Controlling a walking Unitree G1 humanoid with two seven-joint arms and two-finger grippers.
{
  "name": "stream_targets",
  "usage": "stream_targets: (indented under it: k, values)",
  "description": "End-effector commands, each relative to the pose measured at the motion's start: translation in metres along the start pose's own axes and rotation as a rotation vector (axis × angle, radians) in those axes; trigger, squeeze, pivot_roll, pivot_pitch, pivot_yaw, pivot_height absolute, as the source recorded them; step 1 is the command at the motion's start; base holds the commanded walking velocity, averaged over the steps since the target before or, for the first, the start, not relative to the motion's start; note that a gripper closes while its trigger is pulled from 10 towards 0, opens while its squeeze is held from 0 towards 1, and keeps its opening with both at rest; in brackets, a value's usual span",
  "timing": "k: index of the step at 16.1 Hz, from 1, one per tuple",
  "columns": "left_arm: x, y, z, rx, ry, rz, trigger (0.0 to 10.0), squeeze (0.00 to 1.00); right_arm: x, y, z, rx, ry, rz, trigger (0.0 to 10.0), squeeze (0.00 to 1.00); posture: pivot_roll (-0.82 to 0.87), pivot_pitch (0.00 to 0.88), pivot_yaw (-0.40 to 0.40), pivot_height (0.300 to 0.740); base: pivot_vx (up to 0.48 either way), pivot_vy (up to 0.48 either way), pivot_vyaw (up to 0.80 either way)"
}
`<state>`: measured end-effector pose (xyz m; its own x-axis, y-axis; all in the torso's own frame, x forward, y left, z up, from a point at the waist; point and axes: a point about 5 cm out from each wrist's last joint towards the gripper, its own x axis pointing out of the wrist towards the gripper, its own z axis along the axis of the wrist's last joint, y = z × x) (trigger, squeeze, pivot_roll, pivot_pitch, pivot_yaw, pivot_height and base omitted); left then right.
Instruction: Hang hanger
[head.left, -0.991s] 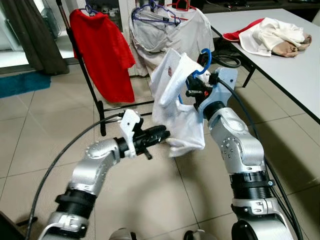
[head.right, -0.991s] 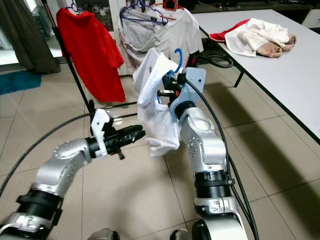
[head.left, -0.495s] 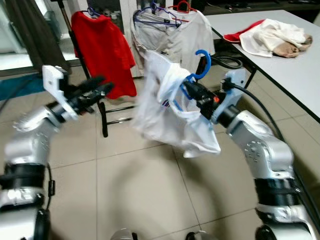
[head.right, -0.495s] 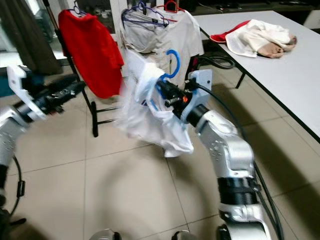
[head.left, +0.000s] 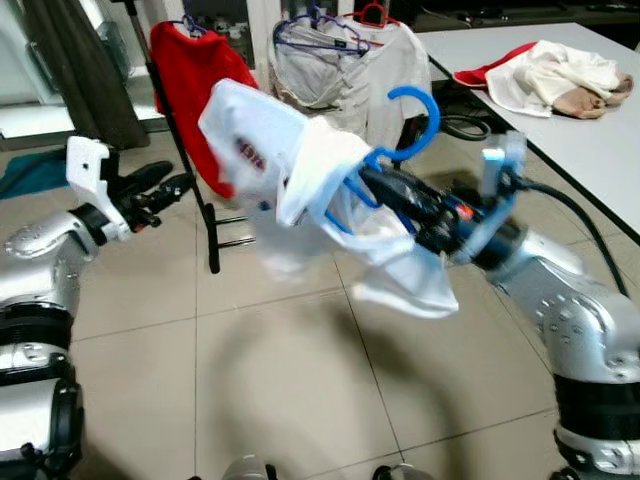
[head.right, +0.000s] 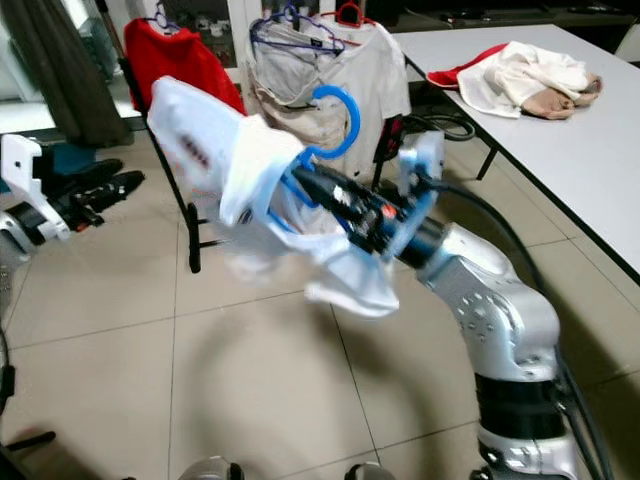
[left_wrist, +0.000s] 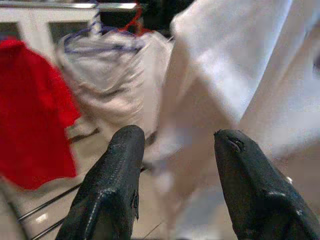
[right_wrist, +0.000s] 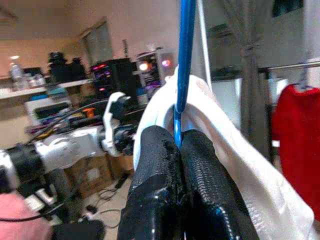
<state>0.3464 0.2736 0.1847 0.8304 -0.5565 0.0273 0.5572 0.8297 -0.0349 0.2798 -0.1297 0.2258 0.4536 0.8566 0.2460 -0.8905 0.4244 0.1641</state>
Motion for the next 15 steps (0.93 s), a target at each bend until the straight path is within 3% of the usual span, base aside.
stream_targets:
  k: [1, 4, 6, 7, 8, 15]
  values:
    - [0.007, -0.005, 0.011, 0.000, -0.056, -0.065, 10.0, 0.00, 0.002, 0.008, 0.006, -0.010, -0.013, 0.055, 10.0, 0.00, -0.04, 0.012, 0.075, 0.740, 0.000, 0.000, 0.00]
    - [0.017, -0.014, 0.017, -0.030, -0.151, -0.162, 10.0, 0.00, 0.002, 0.013, -0.002, -0.005, 0.045, 0.091, 10.0, 0.00, -0.05, 0.011, 0.077, 0.740, 0.000, 0.000, 0.00]
    - [0.018, -0.017, 0.018, -0.035, -0.151, -0.196, 10.0, 0.00, 0.003, 0.014, -0.004, -0.007, 0.059, 0.090, 10.0, 0.00, -0.05, 0.008, 0.078, 0.740, 0.000, 0.000, 0.00]
    - [0.018, -0.018, 0.015, -0.035, -0.135, -0.204, 8.9, 0.00, 0.004, 0.015, -0.005, -0.004, 0.059, 0.092, 10.0, 0.00, -0.05, 0.007, 0.079, 0.740, 0.000, 0.000, 0.00]
    - [0.016, -0.017, 0.012, -0.042, -0.136, -0.202, 0.0, 0.00, 0.004, 0.016, -0.005, -0.002, 0.058, 0.094, 10.0, 0.00, -0.05, 0.004, 0.080, 0.740, 0.000, 0.000, 0.00]
    - [0.012, -0.017, 0.005, -0.057, -0.150, -0.188, 0.0, 0.00, 0.005, 0.015, -0.005, 0.001, 0.057, 0.095, 10.0, 0.00, -0.05, 0.001, 0.077, 0.740, 0.000, 0.000, 0.00]
